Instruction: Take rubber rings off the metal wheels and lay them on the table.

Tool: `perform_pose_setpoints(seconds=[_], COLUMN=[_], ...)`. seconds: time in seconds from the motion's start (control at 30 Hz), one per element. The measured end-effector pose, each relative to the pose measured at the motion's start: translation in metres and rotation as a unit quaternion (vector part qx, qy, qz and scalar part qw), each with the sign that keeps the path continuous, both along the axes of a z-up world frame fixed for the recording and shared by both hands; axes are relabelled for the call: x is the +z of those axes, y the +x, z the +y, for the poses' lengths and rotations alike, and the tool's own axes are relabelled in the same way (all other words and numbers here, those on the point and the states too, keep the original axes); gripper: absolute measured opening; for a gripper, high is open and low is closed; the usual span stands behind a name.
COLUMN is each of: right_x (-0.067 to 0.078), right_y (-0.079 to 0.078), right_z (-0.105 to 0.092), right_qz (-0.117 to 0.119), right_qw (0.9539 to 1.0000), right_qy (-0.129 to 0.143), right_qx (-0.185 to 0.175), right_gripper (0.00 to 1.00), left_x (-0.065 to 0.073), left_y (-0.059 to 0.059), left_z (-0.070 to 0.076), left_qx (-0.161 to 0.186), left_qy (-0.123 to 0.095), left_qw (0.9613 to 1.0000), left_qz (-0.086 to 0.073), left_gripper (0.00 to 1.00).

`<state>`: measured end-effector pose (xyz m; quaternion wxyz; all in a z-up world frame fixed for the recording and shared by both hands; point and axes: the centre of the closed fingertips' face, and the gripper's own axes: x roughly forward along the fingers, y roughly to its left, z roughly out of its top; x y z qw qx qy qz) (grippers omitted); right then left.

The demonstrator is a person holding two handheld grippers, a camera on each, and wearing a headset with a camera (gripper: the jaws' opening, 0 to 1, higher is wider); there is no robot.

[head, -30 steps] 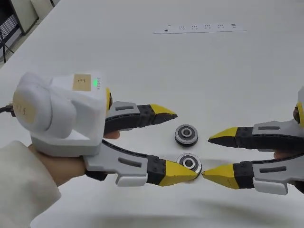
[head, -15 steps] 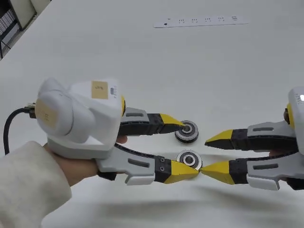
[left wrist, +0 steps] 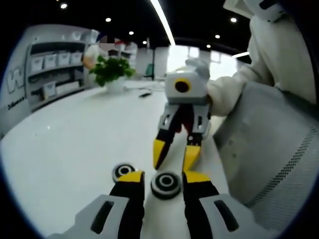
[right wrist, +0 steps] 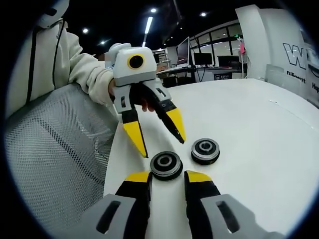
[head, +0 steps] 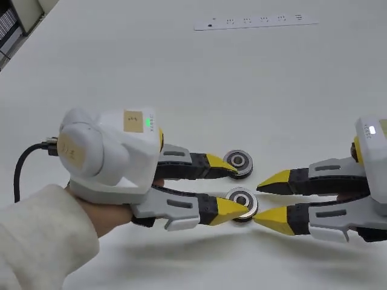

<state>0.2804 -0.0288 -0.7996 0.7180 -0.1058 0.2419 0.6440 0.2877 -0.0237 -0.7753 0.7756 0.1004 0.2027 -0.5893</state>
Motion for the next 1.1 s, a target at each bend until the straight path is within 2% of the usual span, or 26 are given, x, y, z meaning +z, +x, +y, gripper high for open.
perform_pose_setpoints(seconds=[0.13, 0.47, 0.67, 0.77, 0.8, 0.93, 1.1], right_x=[-0.001, -0.002, -0.003, -0.003, -0.002, -0.002, -0.002], right_y=[-0.001, -0.002, -0.001, -0.001, -0.001, -0.001, -0.002], right_z=[0.001, 0.003, 0.003, 0.004, 0.004, 0.004, 0.005], right_qz=[-0.002, -0.006, -0.007, -0.004, -0.004, -0.006, -0.007], right_qw=[1.0000, 1.0000, 1.0000, 1.0000, 1.0000, 1.0000, 1.0000], right_qy=[0.000, -0.002, -0.003, -0.003, -0.002, -0.002, -0.003], right_qx=[0.003, 0.007, 0.005, 0.001, 0.000, 0.000, 0.004], right_gripper=[0.22, 0.21, 0.22, 0.22, 0.23, 0.24, 0.22], left_x=[-0.003, -0.012, -0.013, -0.013, -0.015, -0.013, -0.013], left_y=[-0.001, -0.009, -0.007, -0.007, -0.009, -0.008, -0.007], left_z=[-0.002, -0.009, -0.009, -0.007, -0.007, -0.007, -0.007], left_qx=[0.001, -0.018, -0.017, -0.016, -0.021, -0.024, -0.024], left_qy=[-0.002, 0.013, 0.017, 0.024, 0.027, 0.031, 0.029], left_qw=[1.0000, 0.9997, 0.9997, 0.9996, 0.9994, 0.9992, 0.9992], left_qz=[0.004, 0.005, 0.002, -0.002, 0.006, -0.012, -0.013], left_gripper=[0.27, 0.23, 0.21, 0.15, 0.15, 0.15, 0.14])
